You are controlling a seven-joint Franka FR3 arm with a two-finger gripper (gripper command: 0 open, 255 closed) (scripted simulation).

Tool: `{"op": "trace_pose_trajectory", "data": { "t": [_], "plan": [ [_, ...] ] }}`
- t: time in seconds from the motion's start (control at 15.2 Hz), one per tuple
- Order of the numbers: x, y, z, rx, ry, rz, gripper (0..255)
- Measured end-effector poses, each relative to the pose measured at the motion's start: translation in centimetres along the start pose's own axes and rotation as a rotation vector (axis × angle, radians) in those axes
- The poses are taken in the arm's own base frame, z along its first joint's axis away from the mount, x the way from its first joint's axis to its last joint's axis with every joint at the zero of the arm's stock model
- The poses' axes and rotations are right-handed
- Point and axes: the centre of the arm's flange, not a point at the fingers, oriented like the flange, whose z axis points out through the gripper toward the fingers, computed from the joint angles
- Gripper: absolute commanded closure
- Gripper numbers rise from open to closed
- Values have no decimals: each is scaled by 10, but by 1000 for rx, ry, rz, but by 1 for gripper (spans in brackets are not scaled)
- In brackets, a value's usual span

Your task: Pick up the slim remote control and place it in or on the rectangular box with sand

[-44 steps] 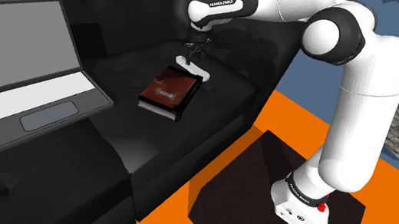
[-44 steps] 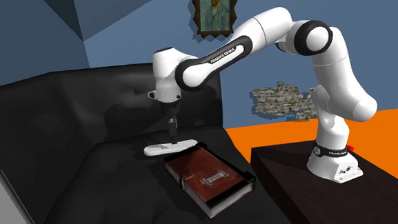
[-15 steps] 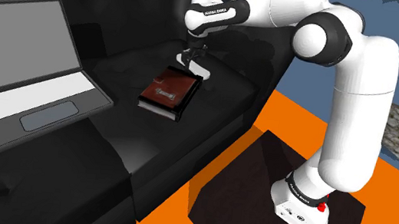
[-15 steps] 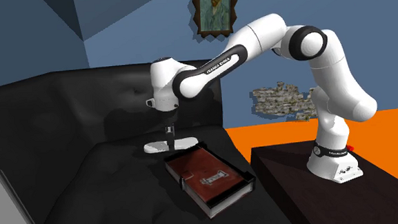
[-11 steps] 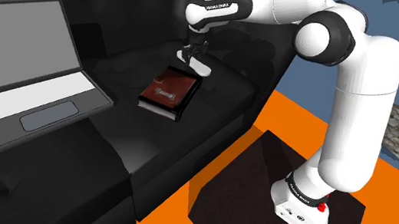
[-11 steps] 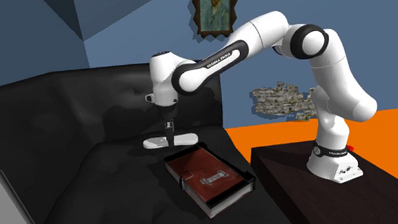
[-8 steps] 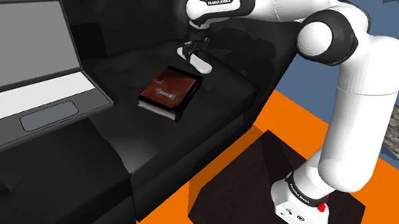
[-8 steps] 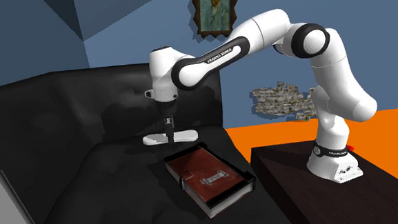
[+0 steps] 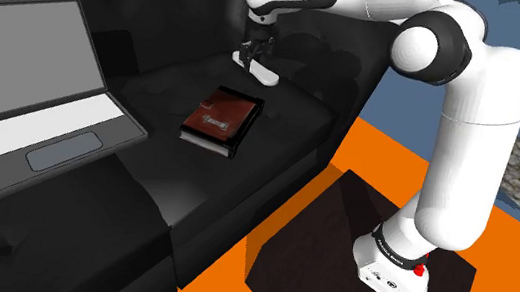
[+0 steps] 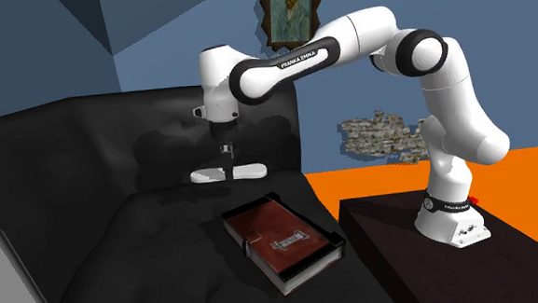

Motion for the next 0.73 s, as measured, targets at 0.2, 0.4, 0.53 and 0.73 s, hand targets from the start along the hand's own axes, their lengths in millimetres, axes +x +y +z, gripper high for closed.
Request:
{"op": "trace_pose_trajectory", "data": {
  "t": [0.2,0.4,0.53,0.73],
  "plan": [
    [0,-1,-16,0,0,0,255],
    [-1,-1,-30,0,0,0,255],
    [-8,-12,-32,0,0,0,255],
    [-25,-46,-30,0,-1,-1,255]
  ]
}}
